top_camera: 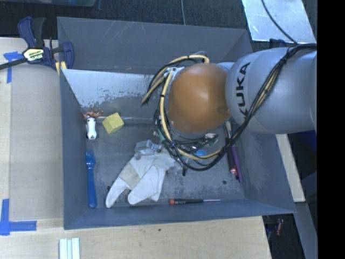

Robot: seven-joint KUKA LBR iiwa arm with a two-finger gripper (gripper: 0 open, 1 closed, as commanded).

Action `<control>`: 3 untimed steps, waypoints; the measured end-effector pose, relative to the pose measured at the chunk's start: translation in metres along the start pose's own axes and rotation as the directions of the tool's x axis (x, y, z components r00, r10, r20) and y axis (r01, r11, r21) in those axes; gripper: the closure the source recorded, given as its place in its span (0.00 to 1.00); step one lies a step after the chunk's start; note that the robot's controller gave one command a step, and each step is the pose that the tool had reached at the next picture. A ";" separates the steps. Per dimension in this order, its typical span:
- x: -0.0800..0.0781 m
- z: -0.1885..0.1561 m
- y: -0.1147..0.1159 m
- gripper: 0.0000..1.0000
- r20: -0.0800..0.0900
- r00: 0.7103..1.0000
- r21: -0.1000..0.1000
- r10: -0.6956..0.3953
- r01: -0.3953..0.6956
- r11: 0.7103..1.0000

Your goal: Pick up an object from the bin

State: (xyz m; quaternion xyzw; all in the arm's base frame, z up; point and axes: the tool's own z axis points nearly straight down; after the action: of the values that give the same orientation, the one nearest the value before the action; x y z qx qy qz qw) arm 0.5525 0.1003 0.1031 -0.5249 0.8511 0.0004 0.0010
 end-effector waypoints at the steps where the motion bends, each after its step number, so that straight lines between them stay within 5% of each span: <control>1: -0.009 0.032 -0.021 0.00 0.009 0.991 0.009 0.133 -0.133 0.991; 2: -0.012 0.029 0.013 1.00 0.011 0.974 0.014 -0.225 0.225 0.974; 3: -0.012 0.029 0.013 1.00 0.011 0.974 0.013 -0.225 0.224 0.974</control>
Offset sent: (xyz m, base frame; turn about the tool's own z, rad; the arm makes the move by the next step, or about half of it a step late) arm -0.0103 0.0161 -0.0331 -0.2320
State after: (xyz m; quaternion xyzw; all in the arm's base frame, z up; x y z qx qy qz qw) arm 0.5462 0.1174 0.0741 -0.6177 0.7863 -0.0017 0.0094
